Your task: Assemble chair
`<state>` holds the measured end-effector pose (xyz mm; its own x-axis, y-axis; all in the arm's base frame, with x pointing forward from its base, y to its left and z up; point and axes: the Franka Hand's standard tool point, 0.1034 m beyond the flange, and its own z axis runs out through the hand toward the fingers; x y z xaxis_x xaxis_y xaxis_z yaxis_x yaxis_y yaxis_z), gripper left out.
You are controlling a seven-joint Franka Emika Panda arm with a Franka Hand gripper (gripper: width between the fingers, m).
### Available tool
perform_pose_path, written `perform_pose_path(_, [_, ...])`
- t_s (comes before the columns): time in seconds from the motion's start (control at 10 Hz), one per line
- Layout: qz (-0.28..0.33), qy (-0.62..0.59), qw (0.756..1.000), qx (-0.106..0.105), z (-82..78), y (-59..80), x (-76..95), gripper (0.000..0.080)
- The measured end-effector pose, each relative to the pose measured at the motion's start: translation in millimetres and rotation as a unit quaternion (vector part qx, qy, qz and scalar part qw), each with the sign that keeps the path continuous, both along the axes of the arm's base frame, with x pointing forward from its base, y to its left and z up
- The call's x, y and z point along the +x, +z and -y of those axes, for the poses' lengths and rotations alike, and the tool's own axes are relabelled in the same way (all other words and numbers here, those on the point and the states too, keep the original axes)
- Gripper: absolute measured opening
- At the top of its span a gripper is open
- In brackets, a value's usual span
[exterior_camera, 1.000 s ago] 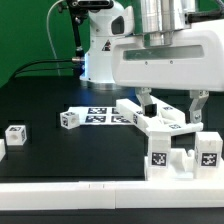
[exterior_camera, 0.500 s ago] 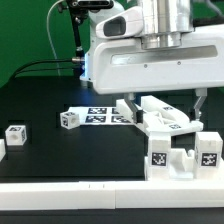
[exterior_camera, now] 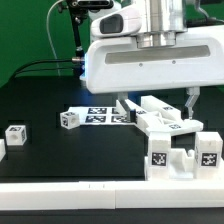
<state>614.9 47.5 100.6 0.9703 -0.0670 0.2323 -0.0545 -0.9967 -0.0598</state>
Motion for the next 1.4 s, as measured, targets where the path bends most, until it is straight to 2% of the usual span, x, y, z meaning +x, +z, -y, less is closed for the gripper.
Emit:
perform_pose_path(0.1, [0.023, 0.001, 1.000, -0.008, 1.4, -0.4, -5.6, 0.0648])
perform_pose_path(0.2, [0.018, 0.000, 1.000, -0.009, 2.6, -4.9, -19.4, 0.0648])
perform_pose_path(0.4, [0.088, 0.000, 0.995, -0.047, 19.3, -14.0, -18.9, 0.0648])
perform_pose_path(0.6, [0.144, -0.001, 0.987, -0.071, 24.0, -28.1, -10.8, 0.0648])
perform_pose_path(0.7, [0.181, -0.002, 0.980, -0.084, 26.0, -30.7, -5.8, 0.0648])
perform_pose_path(0.8, [0.174, -0.002, 0.981, -0.081, 21.9, -49.8, -8.2, 0.0648])
perform_pose_path(1.0, [0.161, 0.000, 0.984, -0.070, 11.5, -68.1, -3.9, 0.0648])
perform_pose_path(1.1, [0.150, 0.003, 0.987, -0.063, 4.2, -71.6, -1.9, 0.0648])
perform_pose_path(1.4, [0.149, 0.004, 0.987, -0.063, 2.6, -71.2, -1.1, 0.0648])
